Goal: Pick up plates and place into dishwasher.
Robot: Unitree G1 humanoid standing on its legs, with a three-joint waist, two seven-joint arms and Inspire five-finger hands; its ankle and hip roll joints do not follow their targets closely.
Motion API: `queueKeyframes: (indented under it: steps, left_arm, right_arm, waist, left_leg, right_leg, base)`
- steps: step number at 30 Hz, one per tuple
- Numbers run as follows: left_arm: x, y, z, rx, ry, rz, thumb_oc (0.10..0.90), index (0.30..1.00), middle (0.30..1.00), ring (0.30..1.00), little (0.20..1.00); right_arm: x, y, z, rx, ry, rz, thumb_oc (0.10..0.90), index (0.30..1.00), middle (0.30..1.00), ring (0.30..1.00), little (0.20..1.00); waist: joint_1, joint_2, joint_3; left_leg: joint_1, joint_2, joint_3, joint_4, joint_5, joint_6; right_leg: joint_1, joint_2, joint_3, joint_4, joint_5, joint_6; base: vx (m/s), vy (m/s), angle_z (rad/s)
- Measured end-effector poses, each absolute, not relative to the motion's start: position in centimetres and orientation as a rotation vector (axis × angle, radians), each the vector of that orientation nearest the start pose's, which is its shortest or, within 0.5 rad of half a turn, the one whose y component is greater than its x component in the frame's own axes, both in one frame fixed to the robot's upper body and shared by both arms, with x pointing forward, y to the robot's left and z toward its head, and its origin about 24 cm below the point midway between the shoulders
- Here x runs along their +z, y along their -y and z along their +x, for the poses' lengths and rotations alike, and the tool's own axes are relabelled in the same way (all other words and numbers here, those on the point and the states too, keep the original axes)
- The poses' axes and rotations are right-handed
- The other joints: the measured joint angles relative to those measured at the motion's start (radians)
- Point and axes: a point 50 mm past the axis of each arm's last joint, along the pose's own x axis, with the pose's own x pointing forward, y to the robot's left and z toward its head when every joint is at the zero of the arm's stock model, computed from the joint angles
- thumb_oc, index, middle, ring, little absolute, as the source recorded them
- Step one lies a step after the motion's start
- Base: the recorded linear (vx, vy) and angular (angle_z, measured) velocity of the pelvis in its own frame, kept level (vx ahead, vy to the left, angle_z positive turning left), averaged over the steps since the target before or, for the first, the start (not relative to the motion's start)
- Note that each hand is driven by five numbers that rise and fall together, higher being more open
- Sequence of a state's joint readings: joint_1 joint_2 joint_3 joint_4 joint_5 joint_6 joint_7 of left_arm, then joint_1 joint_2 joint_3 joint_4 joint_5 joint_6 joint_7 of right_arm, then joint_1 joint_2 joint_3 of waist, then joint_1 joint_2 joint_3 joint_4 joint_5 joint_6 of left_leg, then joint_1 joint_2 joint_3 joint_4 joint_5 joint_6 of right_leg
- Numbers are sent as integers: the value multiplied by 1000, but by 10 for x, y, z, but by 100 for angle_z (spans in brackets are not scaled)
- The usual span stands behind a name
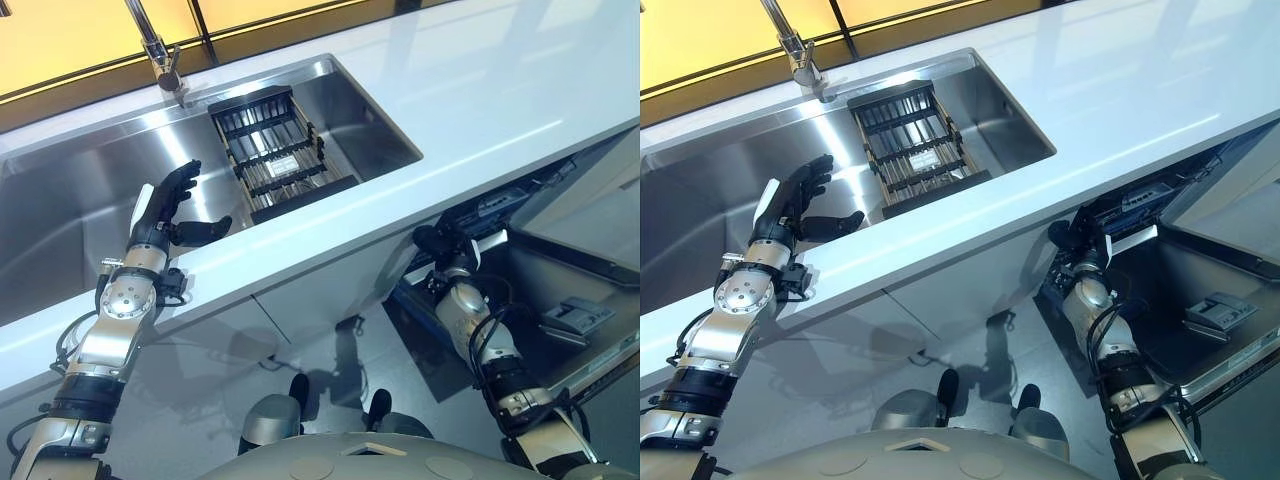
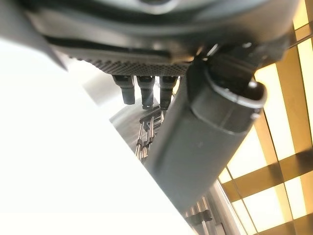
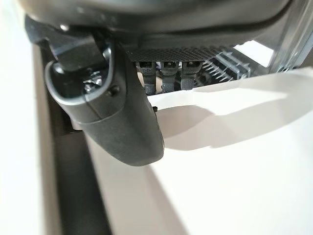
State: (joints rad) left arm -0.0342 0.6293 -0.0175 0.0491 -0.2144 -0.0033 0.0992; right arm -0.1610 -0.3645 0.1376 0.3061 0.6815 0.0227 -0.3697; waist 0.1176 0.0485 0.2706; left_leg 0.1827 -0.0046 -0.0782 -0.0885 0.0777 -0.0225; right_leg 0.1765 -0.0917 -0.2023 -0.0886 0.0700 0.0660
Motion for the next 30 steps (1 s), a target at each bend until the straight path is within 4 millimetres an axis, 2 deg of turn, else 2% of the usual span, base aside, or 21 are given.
queueKeyframes:
  steps: [5, 8, 13, 16, 21, 25, 30]
  left_arm:
    - [81, -274, 247, 127, 1, 413, 800, 900, 900, 900, 900]
    - [82, -289, 236, 186, -4, 417, 800, 900, 900, 900, 900]
    - [85, -304, 226, 239, -3, 426, 800, 900, 900, 900, 900]
    - [87, -311, 222, 259, -3, 436, 800, 900, 900, 900, 900]
    - [89, -314, 222, 241, -9, 453, 800, 900, 900, 900, 900]
    - [88, -317, 222, 238, -17, 465, 800, 900, 900, 900, 900]
    - [85, -323, 224, 250, -36, 471, 800, 900, 900, 900, 900]
  right_arm:
    - [11, 237, 253, -253, -235, 188, 800, 900, 900, 900, 900]
    - [11, 261, 230, -223, -249, 56, 800, 900, 900, 900, 900]
    - [22, 310, 203, -403, -209, 11, 800, 900, 900, 900, 900]
    - [31, 327, 194, -497, -150, 14, 800, 900, 900, 900, 900]
    - [35, 337, 188, -605, -111, 25, 800, 900, 900, 900, 900]
    - [33, 341, 187, -720, -76, 86, 800, 900, 900, 900, 900]
    - [9, 352, 178, -917, -135, 247, 800, 900, 900, 900, 900]
  waist:
    - [-33, -7, 4]
    - [-64, -17, 8]
    - [-109, -38, 15]
    - [-134, -48, 11]
    - [-166, -60, 0]
    - [-166, -60, -17]
    - [-168, -60, -34]
  left_leg:
    - [4, 0, 14, 0, -7, 2]
    - [5, 1, 46, 0, -11, 3]
    - [16, 3, 81, -1, -23, 1]
    - [14, 4, 105, -3, -29, 1]
    - [16, 4, 129, -1, -33, 9]
    - [14, 4, 147, 0, -35, 12]
    - [17, 5, 152, 0, -39, 13]
  right_leg:
    - [-2, 0, 12, 0, 3, -5]
    - [-13, 2, 46, 0, 4, -4]
    - [-23, 4, 80, 3, 4, 5]
    - [-43, 5, 100, 15, 4, 6]
    - [-54, 1, 118, 20, 5, 7]
    - [-64, 3, 135, 21, 9, 2]
    - [-65, 3, 138, 22, 9, 1]
  base:
    - [-65, -22, -9]
    - [-86, -41, -25]
    - [-97, -41, -22]
    - [-76, -29, -26]
    - [-54, -37, -14]
    - [-24, -38, -13]
    - [24, -54, -2]
